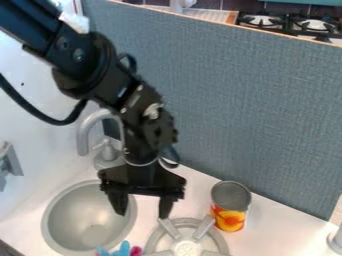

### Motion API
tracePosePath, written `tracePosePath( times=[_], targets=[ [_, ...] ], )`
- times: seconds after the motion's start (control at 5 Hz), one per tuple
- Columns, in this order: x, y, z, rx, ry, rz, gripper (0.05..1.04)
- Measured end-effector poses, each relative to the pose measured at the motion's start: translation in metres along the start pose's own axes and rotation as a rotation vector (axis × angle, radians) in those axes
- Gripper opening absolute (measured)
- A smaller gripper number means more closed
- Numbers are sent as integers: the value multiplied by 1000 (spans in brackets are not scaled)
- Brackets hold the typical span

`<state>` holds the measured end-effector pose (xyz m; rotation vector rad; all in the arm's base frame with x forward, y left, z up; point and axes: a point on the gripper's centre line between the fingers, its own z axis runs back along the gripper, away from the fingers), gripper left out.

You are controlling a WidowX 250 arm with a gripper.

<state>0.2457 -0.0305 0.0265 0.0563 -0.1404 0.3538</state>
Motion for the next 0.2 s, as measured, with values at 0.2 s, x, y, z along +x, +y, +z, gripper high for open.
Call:
tracePosePath(
  times=[0.2],
  targets=[
    [-13,-19,4,-38,41,-101,1001]
  ],
)
